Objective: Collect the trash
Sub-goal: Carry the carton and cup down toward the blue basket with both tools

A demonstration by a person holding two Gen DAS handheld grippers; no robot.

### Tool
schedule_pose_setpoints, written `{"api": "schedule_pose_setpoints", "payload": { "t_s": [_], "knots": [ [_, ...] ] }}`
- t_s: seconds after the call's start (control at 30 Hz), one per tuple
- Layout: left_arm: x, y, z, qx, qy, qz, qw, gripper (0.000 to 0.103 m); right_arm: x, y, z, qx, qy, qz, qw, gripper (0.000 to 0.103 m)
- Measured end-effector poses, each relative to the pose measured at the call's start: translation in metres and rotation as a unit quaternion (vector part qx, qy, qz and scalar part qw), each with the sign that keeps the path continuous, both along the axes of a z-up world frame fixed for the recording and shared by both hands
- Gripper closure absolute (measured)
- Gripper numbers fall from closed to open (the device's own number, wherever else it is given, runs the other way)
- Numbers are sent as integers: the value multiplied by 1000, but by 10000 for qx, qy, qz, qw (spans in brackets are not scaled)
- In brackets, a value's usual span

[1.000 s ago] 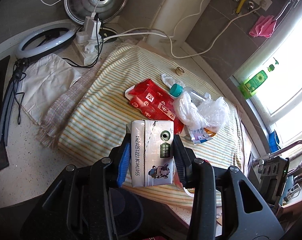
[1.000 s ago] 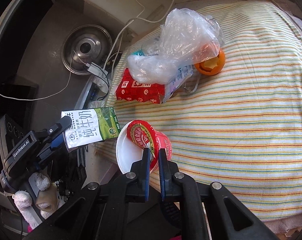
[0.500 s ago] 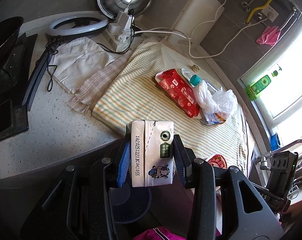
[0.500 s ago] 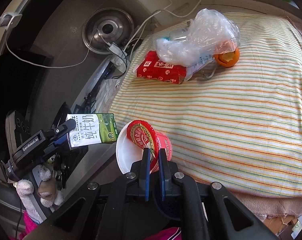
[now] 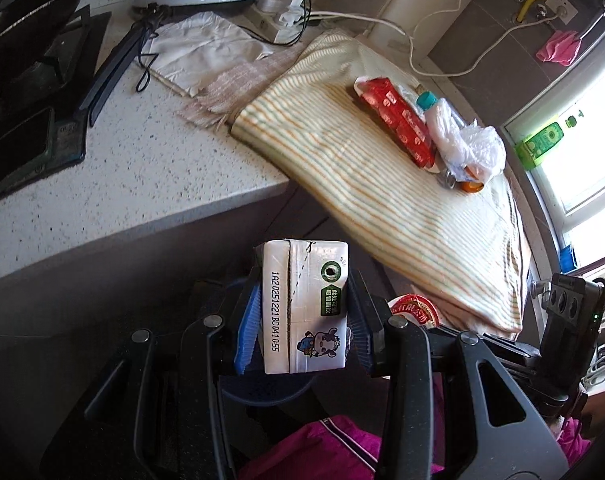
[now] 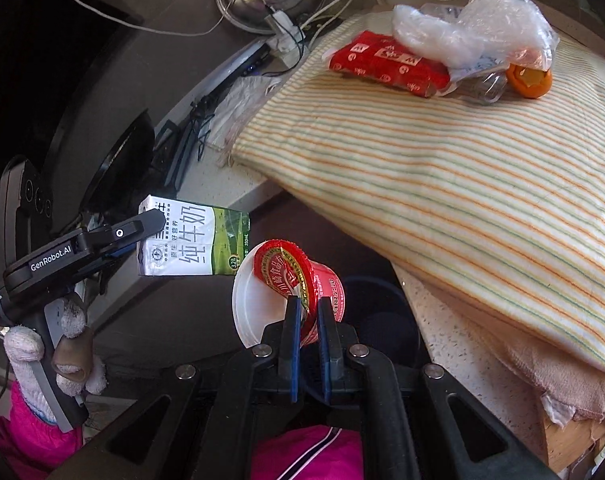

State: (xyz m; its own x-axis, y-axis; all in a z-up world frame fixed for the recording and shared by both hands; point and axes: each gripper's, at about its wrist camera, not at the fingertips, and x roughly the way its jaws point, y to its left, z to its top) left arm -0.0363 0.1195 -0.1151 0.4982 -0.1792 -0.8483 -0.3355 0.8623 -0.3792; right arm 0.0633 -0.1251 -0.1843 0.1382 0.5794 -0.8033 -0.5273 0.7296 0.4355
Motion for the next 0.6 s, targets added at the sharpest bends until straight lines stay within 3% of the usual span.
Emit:
{"api": "schedule_pose_setpoints", "payload": {
  "t_s": [0.6],
  "knots": [
    [-18, -20, -118, 140, 1220, -189, 9923, 63, -22, 26, -78, -1146, -5, 625, 9914, 97]
  ]
}}
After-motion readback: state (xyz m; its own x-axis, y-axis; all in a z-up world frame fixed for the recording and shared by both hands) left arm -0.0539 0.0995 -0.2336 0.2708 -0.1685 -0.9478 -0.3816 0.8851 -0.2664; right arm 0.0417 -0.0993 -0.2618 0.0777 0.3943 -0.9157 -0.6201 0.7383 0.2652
